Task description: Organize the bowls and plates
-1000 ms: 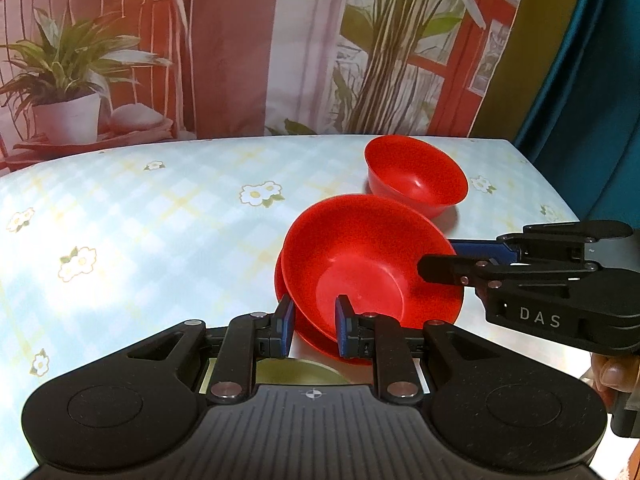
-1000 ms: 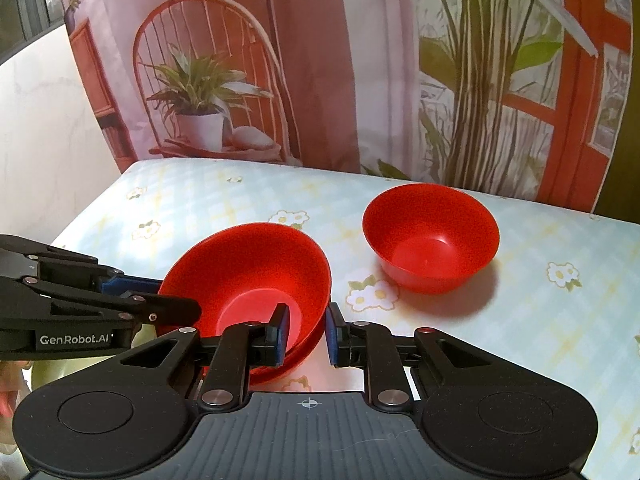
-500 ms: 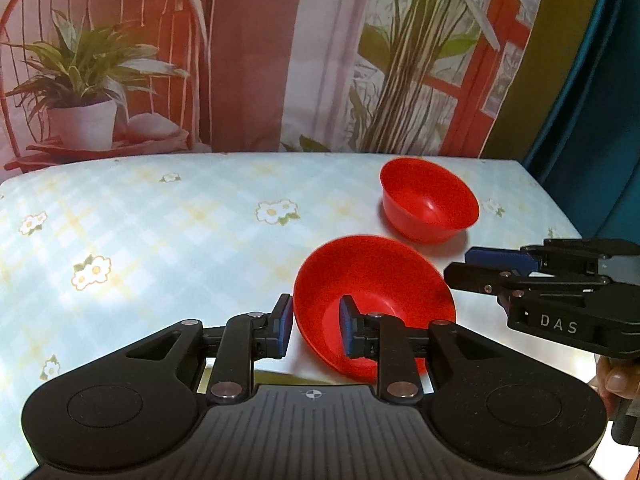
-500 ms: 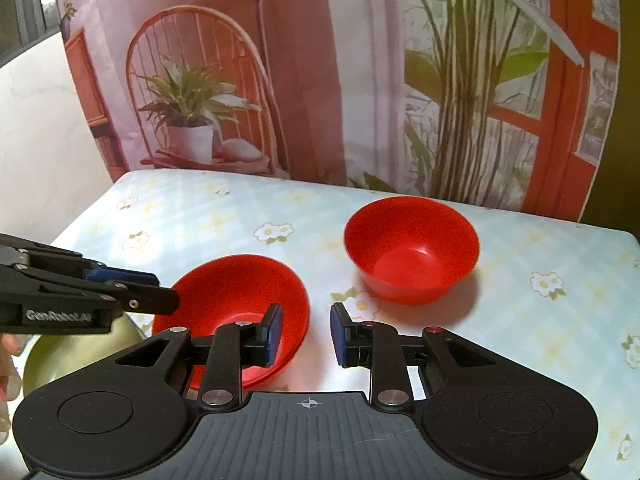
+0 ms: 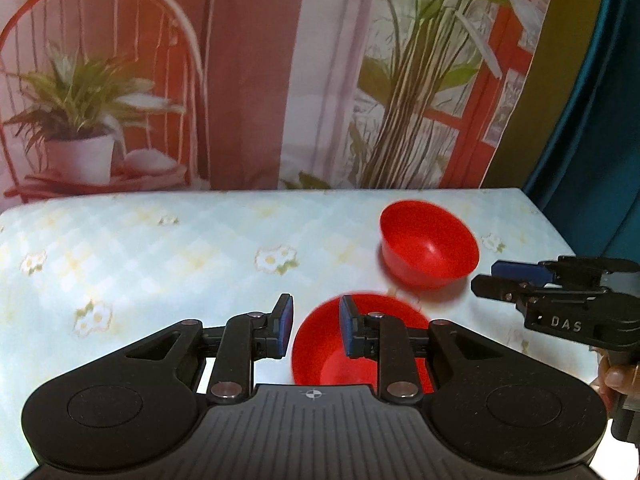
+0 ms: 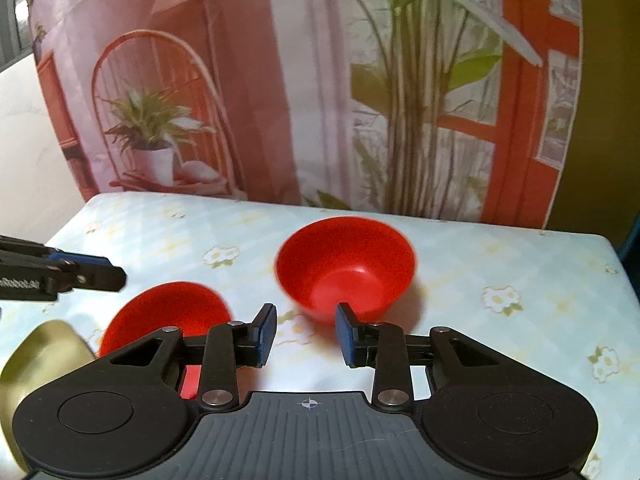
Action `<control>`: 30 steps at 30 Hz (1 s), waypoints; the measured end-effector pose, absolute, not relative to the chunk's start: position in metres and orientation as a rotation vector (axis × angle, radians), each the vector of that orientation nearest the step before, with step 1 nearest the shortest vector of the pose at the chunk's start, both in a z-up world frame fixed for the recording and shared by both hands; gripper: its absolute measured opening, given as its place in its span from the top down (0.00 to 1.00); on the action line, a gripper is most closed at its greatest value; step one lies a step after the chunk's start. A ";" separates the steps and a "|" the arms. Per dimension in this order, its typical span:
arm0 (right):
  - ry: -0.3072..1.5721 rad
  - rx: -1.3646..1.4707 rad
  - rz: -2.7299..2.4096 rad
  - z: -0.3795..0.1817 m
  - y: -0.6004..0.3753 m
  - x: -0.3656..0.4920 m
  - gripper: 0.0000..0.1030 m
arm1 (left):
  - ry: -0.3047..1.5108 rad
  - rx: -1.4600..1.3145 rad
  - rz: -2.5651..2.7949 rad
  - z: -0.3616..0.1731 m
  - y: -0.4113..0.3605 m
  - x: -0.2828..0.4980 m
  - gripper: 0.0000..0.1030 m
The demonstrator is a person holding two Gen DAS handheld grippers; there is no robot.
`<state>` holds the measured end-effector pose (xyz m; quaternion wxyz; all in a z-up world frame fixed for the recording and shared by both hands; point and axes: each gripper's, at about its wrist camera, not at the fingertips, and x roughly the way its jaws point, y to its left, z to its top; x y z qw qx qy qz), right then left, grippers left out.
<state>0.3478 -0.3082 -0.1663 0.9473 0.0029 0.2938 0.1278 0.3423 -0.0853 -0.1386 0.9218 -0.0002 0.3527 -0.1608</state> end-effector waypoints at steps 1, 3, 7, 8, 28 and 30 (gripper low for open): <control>0.598 0.007 0.255 -0.167 -0.312 0.350 0.70 | 0.722 0.007 -0.335 -0.137 -0.089 0.346 0.75; 0.600 0.015 0.236 -0.168 -0.321 0.355 0.70 | 0.715 0.020 -0.339 -0.134 -0.098 0.354 0.74; 0.602 0.081 0.192 -0.172 -0.343 0.366 0.70 | 0.692 0.009 -0.368 -0.129 -0.121 0.370 0.74; 0.601 0.098 0.183 -0.173 -0.348 0.368 0.70 | 0.697 0.010 -0.376 -0.129 -0.127 0.375 0.74; 0.636 0.269 0.149 -0.201 -0.375 0.416 0.65 | 0.831 0.061 -0.396 -0.181 -0.188 0.448 0.68; 0.641 0.274 0.156 -0.204 -0.375 0.417 0.65 | 0.845 0.073 -0.400 -0.185 -0.192 0.450 0.68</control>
